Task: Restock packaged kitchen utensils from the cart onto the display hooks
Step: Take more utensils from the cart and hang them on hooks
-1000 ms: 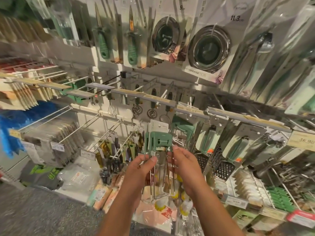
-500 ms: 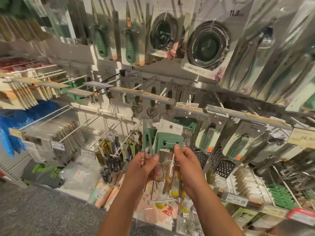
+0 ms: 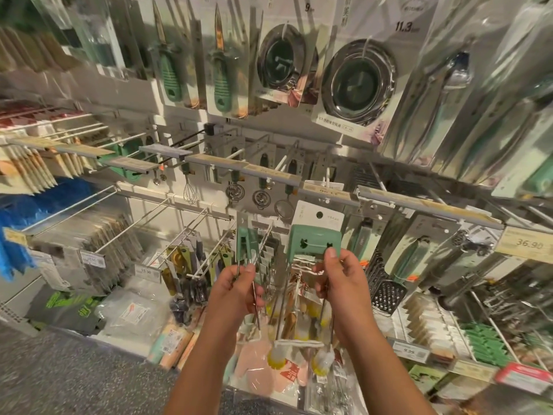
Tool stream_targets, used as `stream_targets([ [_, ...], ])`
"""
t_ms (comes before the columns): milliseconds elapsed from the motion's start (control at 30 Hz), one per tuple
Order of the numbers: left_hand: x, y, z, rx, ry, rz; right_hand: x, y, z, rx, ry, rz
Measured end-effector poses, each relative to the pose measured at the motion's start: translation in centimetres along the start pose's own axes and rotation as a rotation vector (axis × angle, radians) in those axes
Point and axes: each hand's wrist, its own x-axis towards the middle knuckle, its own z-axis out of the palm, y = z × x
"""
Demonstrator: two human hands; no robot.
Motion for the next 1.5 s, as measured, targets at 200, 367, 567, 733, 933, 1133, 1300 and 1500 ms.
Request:
stream_targets([
  [200,0.4,0.0,-0.1,0.023,0.003,0.017,0.9,-0.5,-0.4,-0.077,0.044,-0.072],
  [367,0.2,0.3,-0.2,0.016,0.005,0.028,1.9,-0.6,-0.3,-0.149,0.086,-0.057],
  [567,0.0,0.5,-0.1,0.009,-0.001,0.036,3.8,-0.8,0.5,-0.181,0.144,-0.015],
  [733,-0.1,0.5,-0.3,0.006,-0.006,0.042,6.6,-1.1,1.4,-0.201,0.204,0.030],
  [933,-0.4,0.7,-0.6,0.007,-0.014,0.039,9.0,-1.4,1.8,-0.300,0.250,0.118],
  [1133,-0.4,0.9,-0.9,-0.014,-0.003,0.008,6.9,-0.3,1.3,-0.233,0.143,0.242],
  [1300,-0.7,0.8,-0.4,-0.036,-0.055,-0.034,4.4,1.2,1.1,-0.204,0.028,0.310],
  [1500,-1.1,0.5,0.4,-0.077,-0.145,-0.085,2.3,1.4,1.9,-0.130,-0.145,0.352],
])
